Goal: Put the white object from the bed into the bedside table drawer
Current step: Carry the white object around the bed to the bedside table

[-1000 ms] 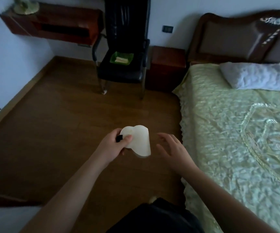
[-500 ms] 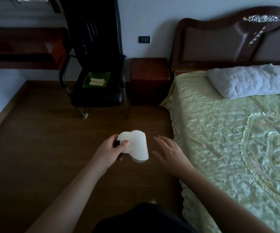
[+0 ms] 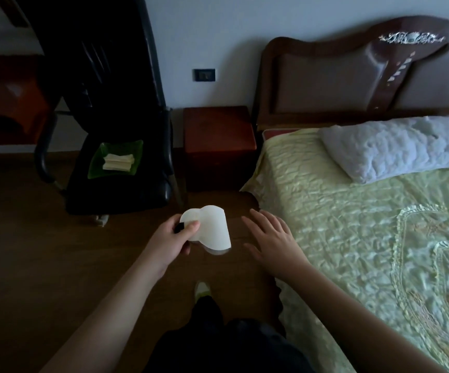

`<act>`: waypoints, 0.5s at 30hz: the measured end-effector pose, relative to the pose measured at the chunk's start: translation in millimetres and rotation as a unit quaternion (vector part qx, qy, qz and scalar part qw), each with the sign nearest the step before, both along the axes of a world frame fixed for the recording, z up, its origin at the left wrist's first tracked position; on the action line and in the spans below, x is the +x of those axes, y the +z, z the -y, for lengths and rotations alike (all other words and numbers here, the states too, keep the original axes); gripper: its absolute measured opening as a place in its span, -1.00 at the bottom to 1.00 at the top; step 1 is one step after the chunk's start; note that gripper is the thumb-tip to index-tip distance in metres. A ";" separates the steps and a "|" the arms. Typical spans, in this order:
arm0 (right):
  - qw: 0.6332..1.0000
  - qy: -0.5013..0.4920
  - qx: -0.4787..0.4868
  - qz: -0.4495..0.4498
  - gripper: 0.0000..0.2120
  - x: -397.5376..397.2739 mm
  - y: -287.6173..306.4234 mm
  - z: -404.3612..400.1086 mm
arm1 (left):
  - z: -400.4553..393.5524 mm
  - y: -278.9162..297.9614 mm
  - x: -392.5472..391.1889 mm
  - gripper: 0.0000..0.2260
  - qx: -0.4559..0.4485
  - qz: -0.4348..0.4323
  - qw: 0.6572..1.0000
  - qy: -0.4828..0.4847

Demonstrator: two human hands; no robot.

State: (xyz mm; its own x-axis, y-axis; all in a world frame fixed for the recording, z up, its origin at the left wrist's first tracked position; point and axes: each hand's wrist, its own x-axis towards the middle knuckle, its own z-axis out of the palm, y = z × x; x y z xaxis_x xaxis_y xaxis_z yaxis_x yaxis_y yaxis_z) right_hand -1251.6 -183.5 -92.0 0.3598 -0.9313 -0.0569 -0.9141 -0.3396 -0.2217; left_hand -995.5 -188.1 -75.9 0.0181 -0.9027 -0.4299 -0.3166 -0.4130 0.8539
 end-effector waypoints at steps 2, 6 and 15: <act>1.000 -0.011 0.016 -0.021 -0.40 3.6 -2.7 39.2 | 45.0 -2.1 5.9 -0.71 0.003 -0.003 1.000 -0.006; 0.998 -0.044 0.025 -0.027 -0.40 9.3 -0.6 109.8 | 130.8 -1.5 17.6 -0.70 0.010 -0.015 0.999 -0.030; 0.998 -0.046 0.044 -0.009 -0.40 -5.0 -17.3 245.8 | 282.5 -10.7 4.9 -0.86 0.022 -0.003 0.999 -0.045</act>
